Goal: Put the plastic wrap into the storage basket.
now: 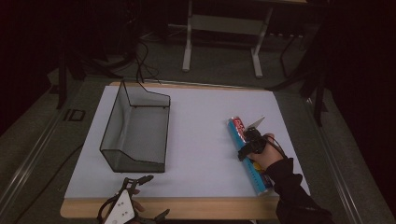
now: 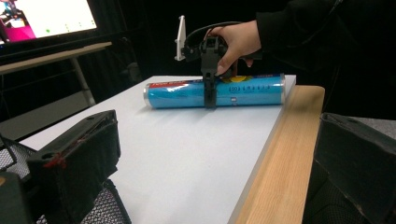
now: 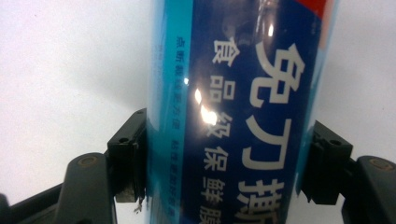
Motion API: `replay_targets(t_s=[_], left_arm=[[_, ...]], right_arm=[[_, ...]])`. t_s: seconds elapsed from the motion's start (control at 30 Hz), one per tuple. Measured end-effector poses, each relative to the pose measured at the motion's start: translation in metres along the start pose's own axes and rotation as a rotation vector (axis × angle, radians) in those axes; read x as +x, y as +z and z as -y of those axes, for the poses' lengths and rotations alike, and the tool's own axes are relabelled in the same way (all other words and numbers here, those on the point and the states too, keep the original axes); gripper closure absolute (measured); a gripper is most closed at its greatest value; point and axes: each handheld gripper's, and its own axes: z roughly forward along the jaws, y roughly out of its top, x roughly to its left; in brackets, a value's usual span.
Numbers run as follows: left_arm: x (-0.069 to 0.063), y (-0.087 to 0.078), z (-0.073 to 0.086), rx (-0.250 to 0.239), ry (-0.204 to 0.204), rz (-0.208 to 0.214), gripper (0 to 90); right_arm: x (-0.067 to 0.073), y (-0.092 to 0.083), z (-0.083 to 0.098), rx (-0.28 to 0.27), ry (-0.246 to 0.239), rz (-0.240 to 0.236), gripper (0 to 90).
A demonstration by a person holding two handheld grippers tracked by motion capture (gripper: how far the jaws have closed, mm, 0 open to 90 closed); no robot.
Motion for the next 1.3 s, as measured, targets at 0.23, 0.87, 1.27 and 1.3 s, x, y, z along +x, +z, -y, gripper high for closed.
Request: replay_targets(t_s=[0.23,0.87,1.27,1.3], left_arm=[[0.001,0.001,0.0,0.002,-0.003,0.001,1.1],[0.001,0.001,0.001,0.004,0.005,0.003,1.1],[0.001,0.001,0.001,0.006,0.007,0.002,1.1],[0.001,0.001,0.001,0.005,0.007,0.003,1.1]], right_arm=[[-0.01,-0.006,0.002,-0.028,0.041,-0.056,31.3],[-0.001,-0.075,-0.012,-0.329,0.043,-0.136,31.6],[0.034,-0.091,-0.03,-0.449,0.003,-0.184,31.7],[0.041,-0.092,-0.033,-0.465,-0.001,-0.186,31.6]])
